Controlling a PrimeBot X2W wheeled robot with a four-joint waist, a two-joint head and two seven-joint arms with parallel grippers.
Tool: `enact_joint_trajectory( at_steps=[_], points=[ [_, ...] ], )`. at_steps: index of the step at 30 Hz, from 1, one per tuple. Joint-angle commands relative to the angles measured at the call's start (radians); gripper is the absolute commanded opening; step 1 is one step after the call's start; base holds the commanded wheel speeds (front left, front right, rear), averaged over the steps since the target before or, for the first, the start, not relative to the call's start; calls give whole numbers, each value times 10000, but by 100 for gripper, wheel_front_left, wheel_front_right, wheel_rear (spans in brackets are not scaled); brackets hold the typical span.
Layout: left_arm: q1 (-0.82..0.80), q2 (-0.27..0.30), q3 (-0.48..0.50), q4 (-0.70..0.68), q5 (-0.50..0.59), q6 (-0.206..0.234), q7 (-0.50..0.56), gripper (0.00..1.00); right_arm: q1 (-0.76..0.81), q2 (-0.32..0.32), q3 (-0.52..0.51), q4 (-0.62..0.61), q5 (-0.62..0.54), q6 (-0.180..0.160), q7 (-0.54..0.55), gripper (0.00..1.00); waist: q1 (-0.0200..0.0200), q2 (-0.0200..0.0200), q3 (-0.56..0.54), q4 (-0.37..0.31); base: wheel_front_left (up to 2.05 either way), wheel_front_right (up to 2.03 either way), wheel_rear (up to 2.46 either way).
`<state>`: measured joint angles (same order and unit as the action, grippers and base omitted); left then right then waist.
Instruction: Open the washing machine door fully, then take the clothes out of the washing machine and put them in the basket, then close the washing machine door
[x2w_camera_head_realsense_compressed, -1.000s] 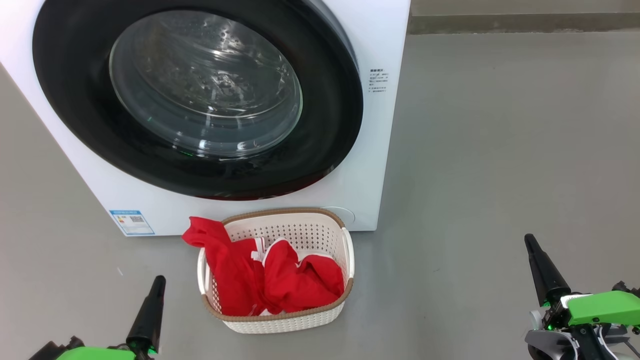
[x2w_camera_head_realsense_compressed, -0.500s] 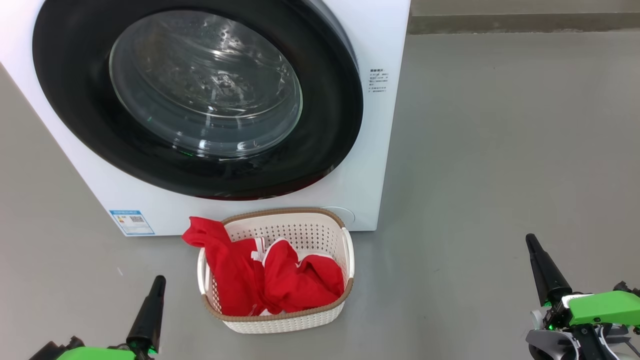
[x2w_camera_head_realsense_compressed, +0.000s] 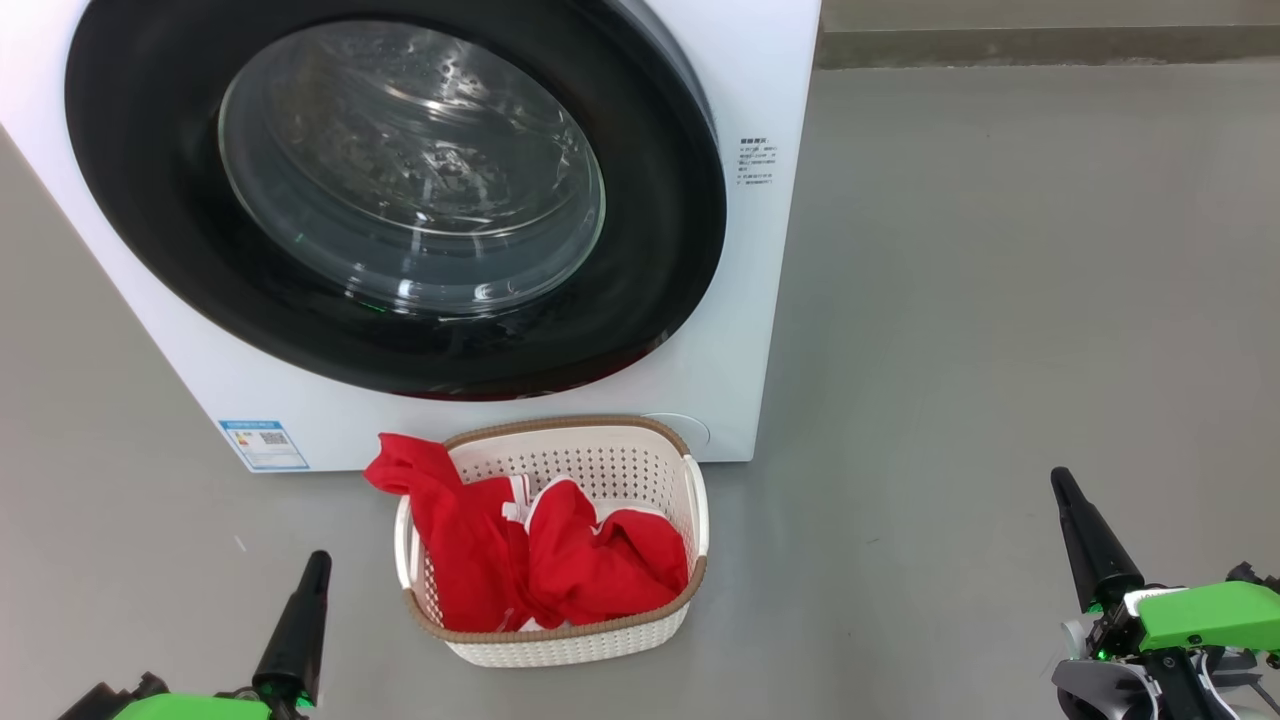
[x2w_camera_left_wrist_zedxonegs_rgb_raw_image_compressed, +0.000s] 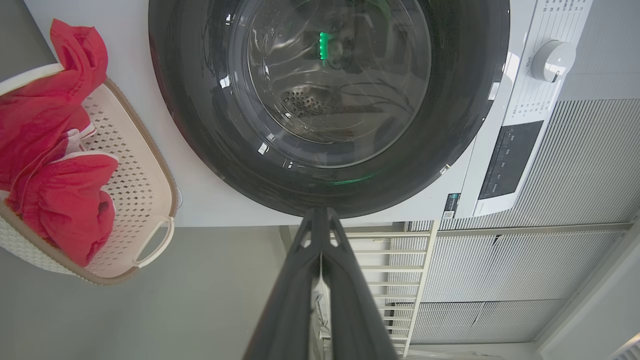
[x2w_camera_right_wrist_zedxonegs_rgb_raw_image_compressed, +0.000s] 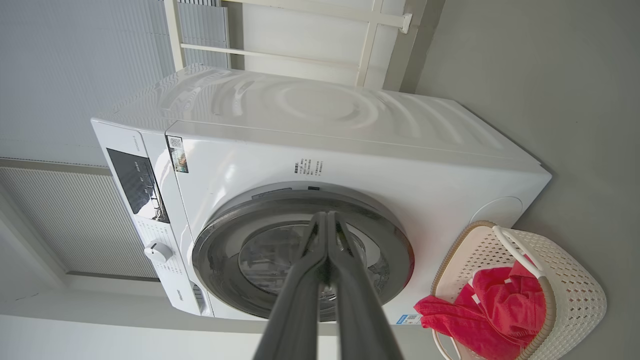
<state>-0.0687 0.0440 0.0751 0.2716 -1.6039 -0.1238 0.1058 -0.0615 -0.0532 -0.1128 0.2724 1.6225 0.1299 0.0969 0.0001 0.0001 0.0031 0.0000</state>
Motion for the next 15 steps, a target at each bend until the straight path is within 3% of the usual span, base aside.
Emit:
enact_joint_trajectory(
  at_steps=[1,15],
  points=[
    [-391,93,354,-264,-74,-69,48,0,-448,-100,167,-286,7,8,21,0,-1,-1,0,0,0,0,0],
    [-391,86,364,-264,-66,-69,56,0,-451,-76,132,-284,-22,8,49,0,-1,-1,0,0,0,0,0]
  ],
)
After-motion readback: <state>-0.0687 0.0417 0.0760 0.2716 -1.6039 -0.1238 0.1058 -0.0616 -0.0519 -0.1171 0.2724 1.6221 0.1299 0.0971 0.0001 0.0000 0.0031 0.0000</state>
